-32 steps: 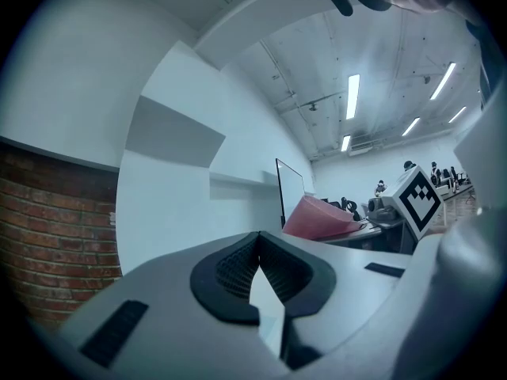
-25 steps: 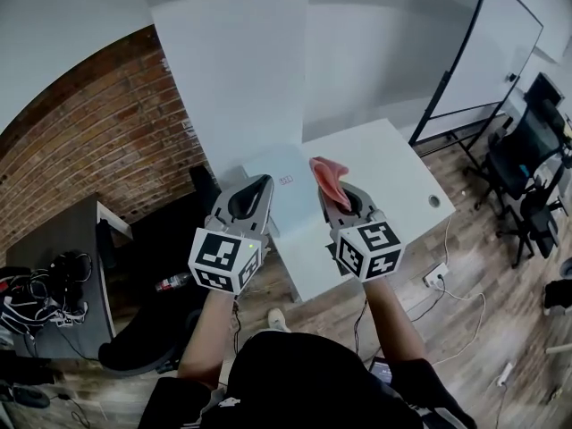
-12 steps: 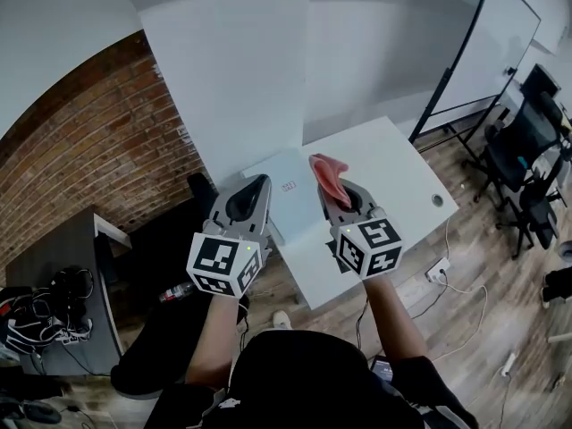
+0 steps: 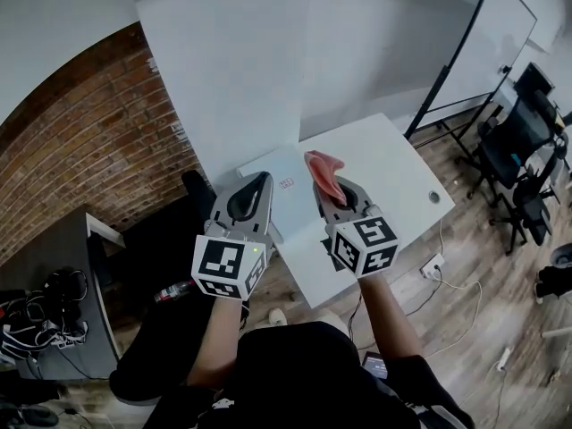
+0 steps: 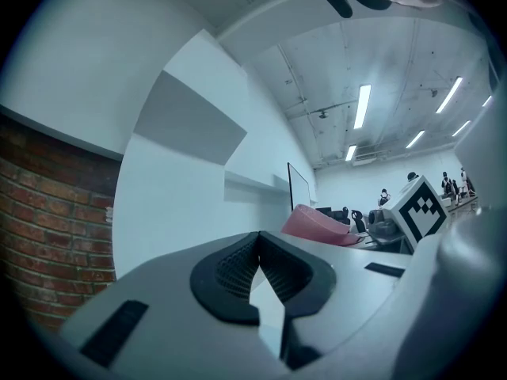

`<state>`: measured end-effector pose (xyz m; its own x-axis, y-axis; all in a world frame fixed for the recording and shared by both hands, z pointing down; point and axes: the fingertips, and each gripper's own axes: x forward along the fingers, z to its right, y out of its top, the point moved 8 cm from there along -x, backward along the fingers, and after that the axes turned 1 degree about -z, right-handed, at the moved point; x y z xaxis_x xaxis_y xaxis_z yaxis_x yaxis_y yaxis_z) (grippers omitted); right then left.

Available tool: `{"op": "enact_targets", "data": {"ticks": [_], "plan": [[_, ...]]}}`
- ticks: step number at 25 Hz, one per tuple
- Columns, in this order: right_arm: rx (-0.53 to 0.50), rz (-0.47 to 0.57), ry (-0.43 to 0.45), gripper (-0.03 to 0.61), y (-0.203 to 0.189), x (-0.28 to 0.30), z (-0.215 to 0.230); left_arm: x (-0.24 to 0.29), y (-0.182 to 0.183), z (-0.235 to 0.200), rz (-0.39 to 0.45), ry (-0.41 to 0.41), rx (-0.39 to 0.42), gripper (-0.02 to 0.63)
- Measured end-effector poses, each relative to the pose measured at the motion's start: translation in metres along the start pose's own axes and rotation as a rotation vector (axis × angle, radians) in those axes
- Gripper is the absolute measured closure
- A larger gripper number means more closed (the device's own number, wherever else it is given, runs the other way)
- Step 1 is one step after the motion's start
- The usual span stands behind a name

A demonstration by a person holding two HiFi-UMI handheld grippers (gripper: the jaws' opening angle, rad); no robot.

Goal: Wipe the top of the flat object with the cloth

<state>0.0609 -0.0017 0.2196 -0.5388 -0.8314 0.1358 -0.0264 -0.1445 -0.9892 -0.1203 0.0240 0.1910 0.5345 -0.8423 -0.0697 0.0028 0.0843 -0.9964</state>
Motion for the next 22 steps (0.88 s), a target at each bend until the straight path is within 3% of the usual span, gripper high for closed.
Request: {"op": "enact_targets", "data": {"ticks": [9, 22], "plan": [[0.006, 0.003, 0.035, 0.534, 0.002, 0.008, 0.021, 0.009, -0.013, 0.0, -0.04, 0.028, 0.024, 0.601], [0.044, -0.063, 0.088, 0.534, -0.013, 0.037, 0.08, 0.048, -0.05, -0.005, -0.109, 0.074, -0.03, 0.601]]}}
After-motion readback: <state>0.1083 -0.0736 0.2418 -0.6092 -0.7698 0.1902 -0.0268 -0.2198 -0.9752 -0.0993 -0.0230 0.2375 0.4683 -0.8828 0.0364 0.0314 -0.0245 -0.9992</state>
